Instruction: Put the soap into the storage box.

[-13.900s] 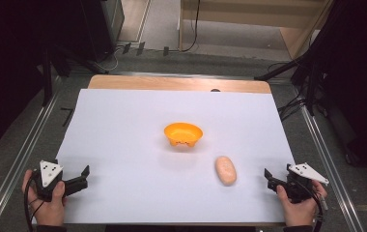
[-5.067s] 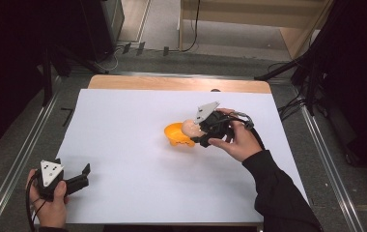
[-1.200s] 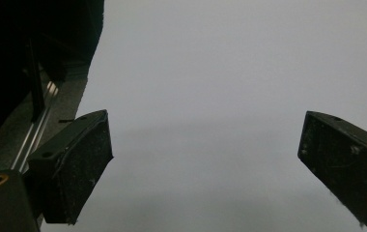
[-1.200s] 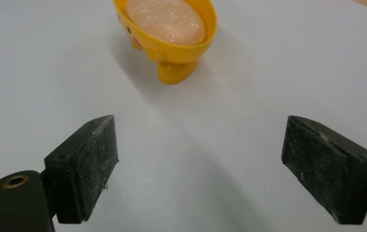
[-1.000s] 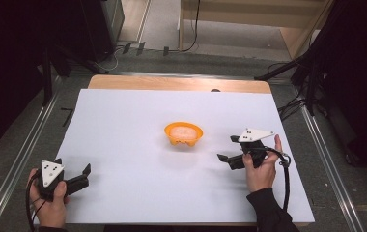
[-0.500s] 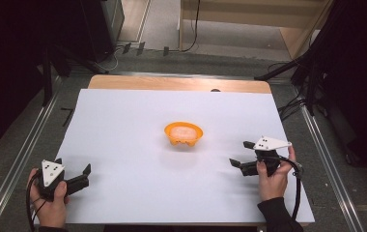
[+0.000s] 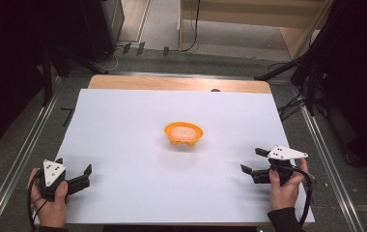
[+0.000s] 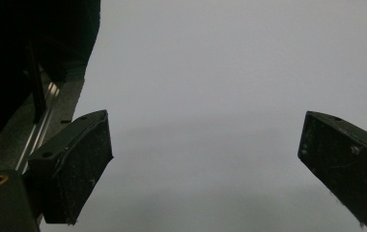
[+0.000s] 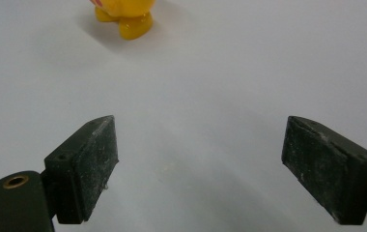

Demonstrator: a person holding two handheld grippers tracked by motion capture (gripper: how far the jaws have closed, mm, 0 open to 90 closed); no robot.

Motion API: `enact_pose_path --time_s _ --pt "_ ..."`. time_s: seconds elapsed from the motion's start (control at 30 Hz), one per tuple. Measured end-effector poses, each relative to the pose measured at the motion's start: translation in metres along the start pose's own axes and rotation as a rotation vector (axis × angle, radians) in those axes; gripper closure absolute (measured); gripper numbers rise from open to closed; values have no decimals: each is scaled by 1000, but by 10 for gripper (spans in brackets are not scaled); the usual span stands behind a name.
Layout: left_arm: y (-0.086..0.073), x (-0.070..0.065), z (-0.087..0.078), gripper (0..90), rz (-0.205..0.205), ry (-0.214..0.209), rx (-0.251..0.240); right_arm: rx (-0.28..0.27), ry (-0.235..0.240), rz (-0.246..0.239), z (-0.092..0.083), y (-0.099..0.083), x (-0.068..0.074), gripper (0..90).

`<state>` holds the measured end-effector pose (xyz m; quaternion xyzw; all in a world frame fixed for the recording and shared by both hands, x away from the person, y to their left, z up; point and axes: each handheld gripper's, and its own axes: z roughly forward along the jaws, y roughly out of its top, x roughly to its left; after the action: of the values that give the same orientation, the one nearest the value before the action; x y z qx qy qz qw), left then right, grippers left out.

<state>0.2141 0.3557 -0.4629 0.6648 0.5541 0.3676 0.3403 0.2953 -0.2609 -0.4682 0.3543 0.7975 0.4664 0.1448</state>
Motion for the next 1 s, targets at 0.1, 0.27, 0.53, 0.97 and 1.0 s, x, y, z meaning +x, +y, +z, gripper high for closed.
enact_pose_path --time_s 0.1,0.27,0.53,0.97,1.0 --pt "0 0 0 53 0 1 -5 5 -19 -1 -4 -5 -1 129" --pt "0 -1 0 53 1 4 -5 10 -25 13 -13 -14 -3 130" --pt "0 0 0 53 -5 2 -7 -16 -57 32 -33 -27 -9 129" --pt "0 0 -1 53 -6 -1 -8 -28 -103 38 -58 -42 -15 130" --pt "0 0 -1 53 -6 -1 -9 -28 -115 39 -59 -44 -15 129"
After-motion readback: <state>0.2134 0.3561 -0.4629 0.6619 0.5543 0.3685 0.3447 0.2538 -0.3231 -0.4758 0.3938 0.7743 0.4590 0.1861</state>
